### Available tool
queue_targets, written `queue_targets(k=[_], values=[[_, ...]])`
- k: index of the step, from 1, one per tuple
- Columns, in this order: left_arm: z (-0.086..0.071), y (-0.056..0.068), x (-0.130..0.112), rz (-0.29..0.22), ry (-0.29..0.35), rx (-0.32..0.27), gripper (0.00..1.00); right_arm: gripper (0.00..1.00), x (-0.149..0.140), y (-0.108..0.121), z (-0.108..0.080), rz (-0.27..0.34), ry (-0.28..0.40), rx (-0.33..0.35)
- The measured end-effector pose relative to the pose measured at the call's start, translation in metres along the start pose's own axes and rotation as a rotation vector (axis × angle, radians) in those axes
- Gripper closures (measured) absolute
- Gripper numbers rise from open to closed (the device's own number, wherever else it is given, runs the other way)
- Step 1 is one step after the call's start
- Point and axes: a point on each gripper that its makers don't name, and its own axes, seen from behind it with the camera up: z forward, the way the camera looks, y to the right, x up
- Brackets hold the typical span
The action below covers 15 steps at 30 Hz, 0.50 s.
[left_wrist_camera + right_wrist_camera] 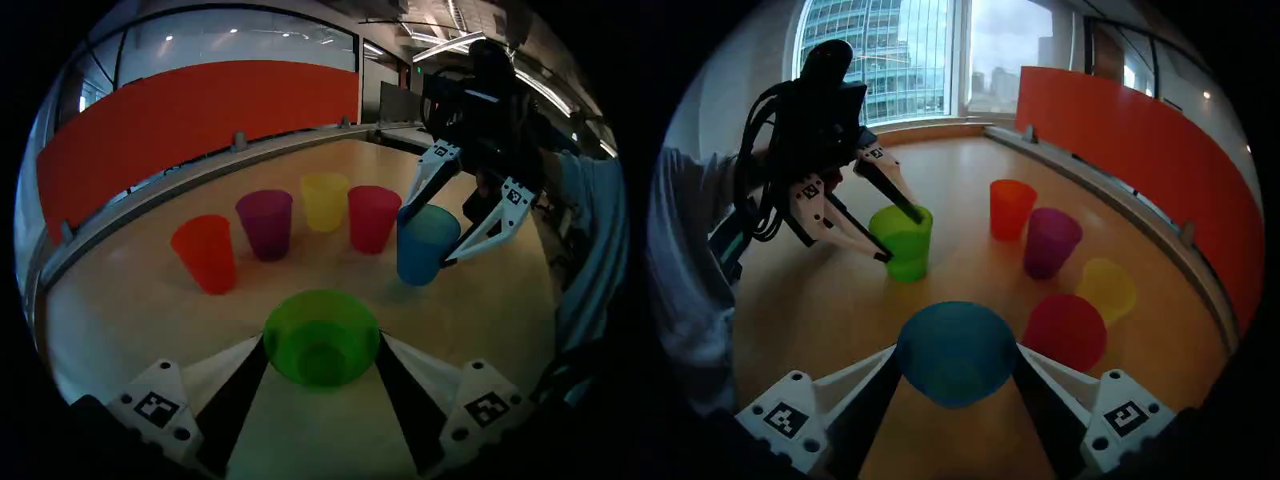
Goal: Pour water
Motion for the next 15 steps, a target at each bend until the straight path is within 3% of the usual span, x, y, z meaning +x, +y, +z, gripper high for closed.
queue_targets(k=[15], values=[[0.0005,-0.0039,-0.0065,0.019,-0.016,0.021,0.04,0.07,-0.0067,-0.0014,0.0080,0.002,-0.010,-0.002]])
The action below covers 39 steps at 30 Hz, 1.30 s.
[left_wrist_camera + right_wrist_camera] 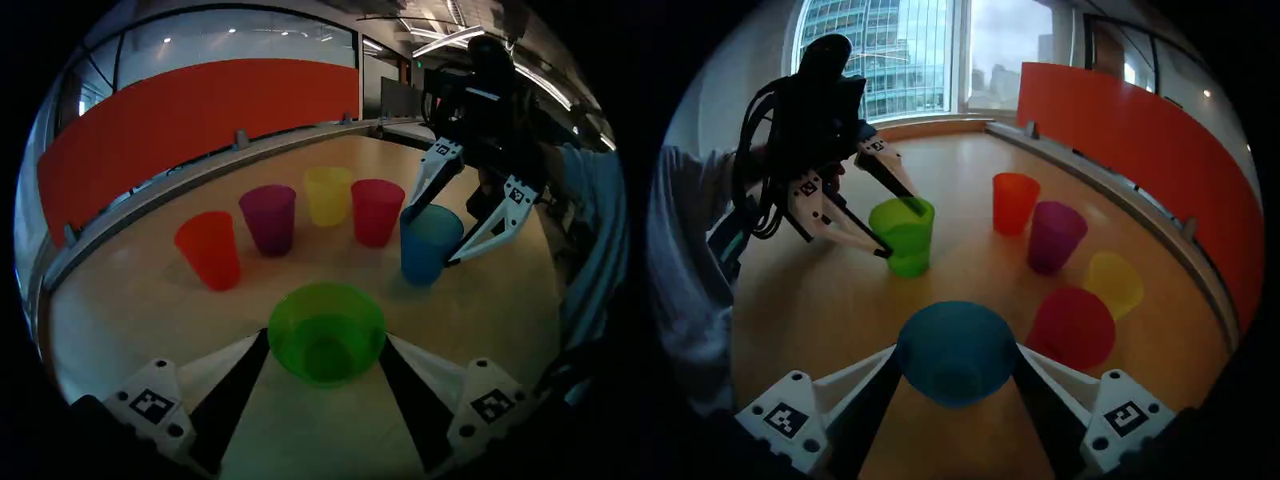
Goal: Pour water
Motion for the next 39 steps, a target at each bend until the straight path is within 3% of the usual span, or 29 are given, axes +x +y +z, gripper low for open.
queue_targets(k=[23,26,39], values=[[-0.005,0.005,-0.013,-0.029,-0.026,-0.006,0.03,0.07,-0.013,-0.002,0.002,-0.001,-0.006,-0.008],[-0.007,0.005,-0.013,-0.038,-0.023,-0.003,0.03,0.03,-0.015,-0.003,0.001,0.002,-0.008,-0.008],[-0.024,0.005,-0.017,-0.064,-0.012,0.028,0.03,0.01,-0.026,0.001,-0.022,0.053,0.012,-0.038]])
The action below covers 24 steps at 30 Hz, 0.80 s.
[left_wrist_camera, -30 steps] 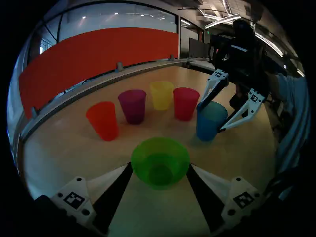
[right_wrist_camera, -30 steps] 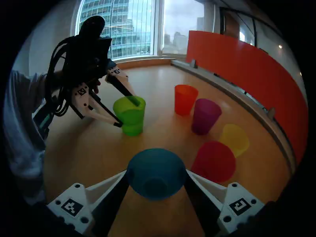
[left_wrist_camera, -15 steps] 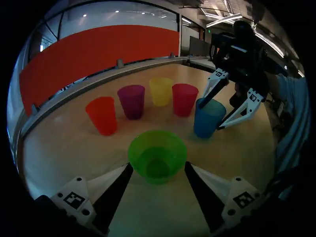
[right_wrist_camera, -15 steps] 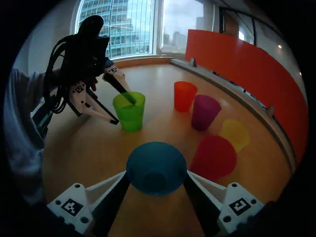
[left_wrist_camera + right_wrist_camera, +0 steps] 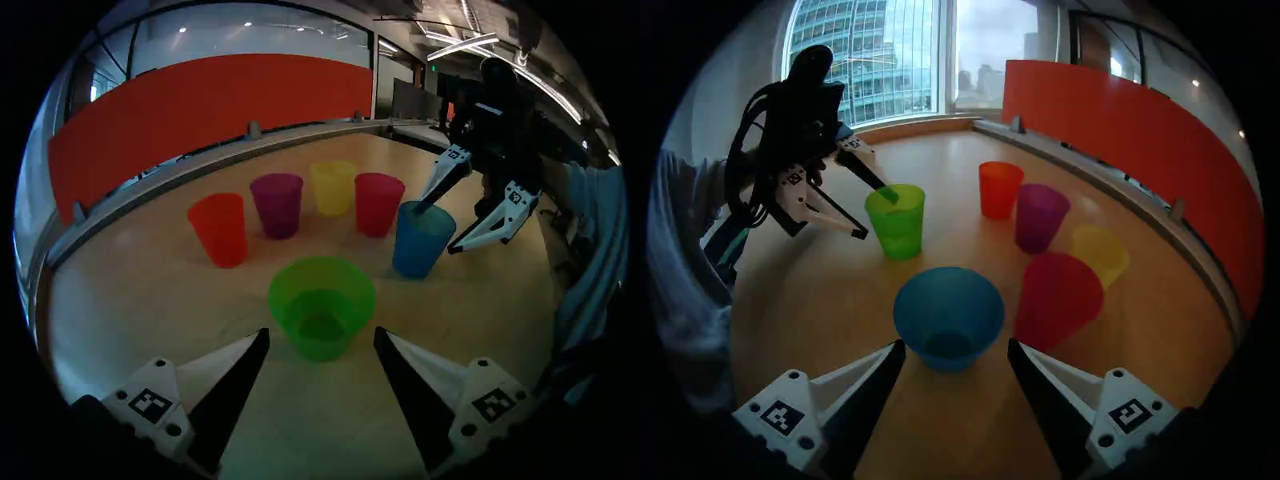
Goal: Pour water
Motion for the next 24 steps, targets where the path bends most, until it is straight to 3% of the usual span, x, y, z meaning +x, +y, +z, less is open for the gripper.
queue_targets(k=[12,24], values=[[-0.026,-0.005,-0.006,-0.040,0.023,0.056,0.03,0.01,-0.011,0.014,-0.033,0.050,0.035,-0.079],[-0.054,-0.019,0.001,-0.106,0.109,0.170,0.03,0.01,-0.011,0.026,-0.061,0.113,0.109,-0.166]])
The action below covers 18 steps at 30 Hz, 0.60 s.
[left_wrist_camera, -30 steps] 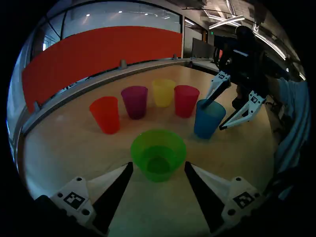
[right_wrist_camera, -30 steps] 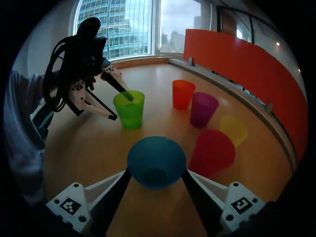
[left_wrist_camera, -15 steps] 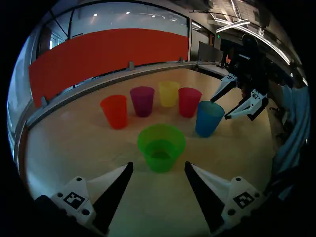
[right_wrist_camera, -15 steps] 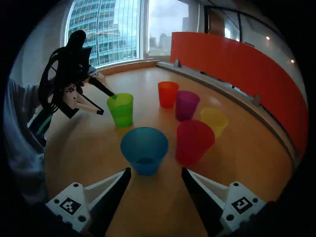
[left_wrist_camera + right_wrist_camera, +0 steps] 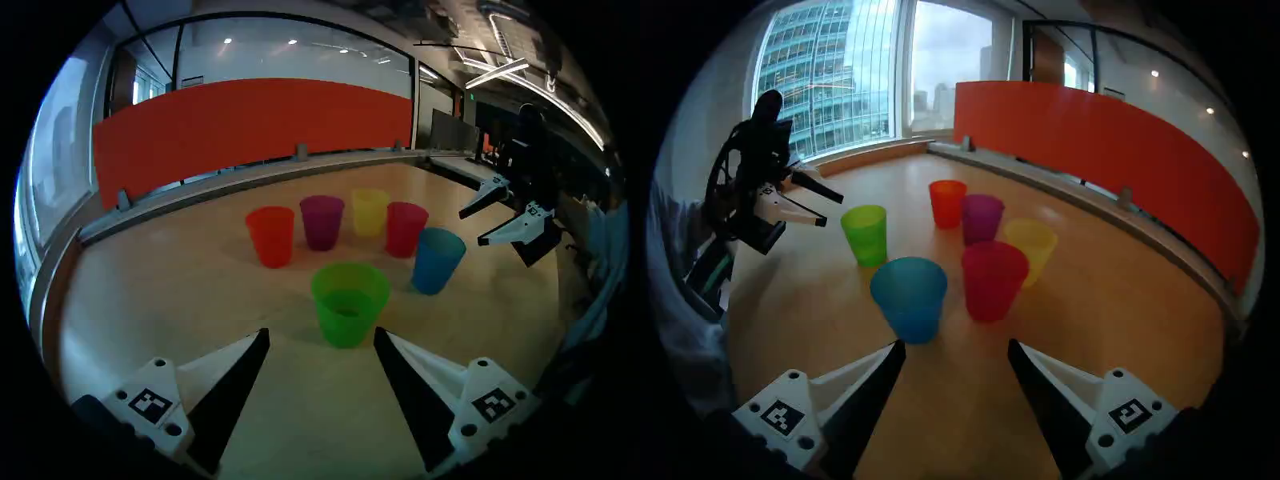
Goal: Pour water
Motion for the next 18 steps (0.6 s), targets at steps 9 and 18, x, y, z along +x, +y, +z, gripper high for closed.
queue_targets(k=[9,18], values=[[-0.021,-0.017,0.017,-0.018,0.094,0.099,0.03,0.01,0.020,0.020,-0.018,0.030,0.090,-0.107],[-0.041,-0.036,0.040,-0.052,0.209,0.211,0.03,0.01,0.038,0.043,-0.033,0.062,0.182,-0.237]])
